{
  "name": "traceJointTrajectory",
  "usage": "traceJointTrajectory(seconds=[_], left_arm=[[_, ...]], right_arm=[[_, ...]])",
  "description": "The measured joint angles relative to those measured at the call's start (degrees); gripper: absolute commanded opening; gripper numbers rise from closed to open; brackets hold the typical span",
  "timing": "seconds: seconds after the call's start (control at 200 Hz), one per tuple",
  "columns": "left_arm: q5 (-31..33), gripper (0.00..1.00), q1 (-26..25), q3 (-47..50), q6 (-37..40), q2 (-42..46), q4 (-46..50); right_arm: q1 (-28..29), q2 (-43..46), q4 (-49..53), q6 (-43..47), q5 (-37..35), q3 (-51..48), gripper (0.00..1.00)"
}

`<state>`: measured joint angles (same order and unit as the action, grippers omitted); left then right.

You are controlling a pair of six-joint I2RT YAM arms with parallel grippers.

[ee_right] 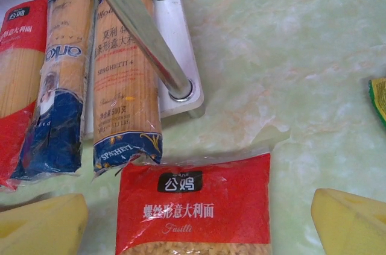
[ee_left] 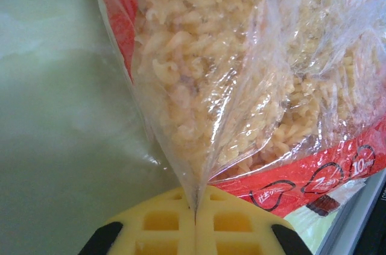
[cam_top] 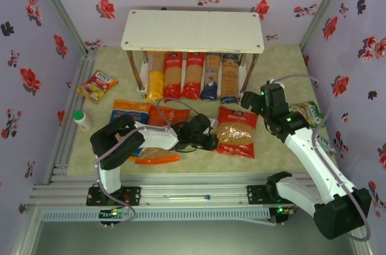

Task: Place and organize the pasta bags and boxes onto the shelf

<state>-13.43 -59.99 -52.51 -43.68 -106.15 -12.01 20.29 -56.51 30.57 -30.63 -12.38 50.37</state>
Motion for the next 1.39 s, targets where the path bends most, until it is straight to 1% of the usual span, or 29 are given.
traceJointTrajectory(seconds=[0.43, 0.91, 1.055, 1.35, 1.365, 1.395], left_arm=[[2.51, 0.0, 0.52, 5.55, -1.44, 4.81, 0.0], [3.67, 0.0, 0.66, 6.95, -1.44, 6.71, 1.16], [4.28, 0.14, 0.66, 6.93, -0.7, 7.37, 2.54], [6.67, 0.24, 1.03, 6.88, 3.1, 10.82, 7.26], [6.86, 0.26, 1.03, 6.88, 3.39, 11.08, 7.34], [7.15, 0.28, 1.05, 6.88, 3.8, 11.63, 7.5]], right_arm=[[2.14, -1.57, -0.37, 0.02, -0.13, 0.83, 0.96], [4.76, -2.58, -0.37, -0.04, -1.46, 1.84, 0.96], [5.84, -4.02, -0.35, -0.48, -1.86, 1.84, 0.96], [7.65, -4.79, -0.37, -1.36, -2.62, 1.81, 0.96], [7.76, -4.83, -0.39, -1.38, -2.62, 1.81, 0.96], [7.89, -5.01, -0.42, -1.38, -2.62, 1.81, 0.96]])
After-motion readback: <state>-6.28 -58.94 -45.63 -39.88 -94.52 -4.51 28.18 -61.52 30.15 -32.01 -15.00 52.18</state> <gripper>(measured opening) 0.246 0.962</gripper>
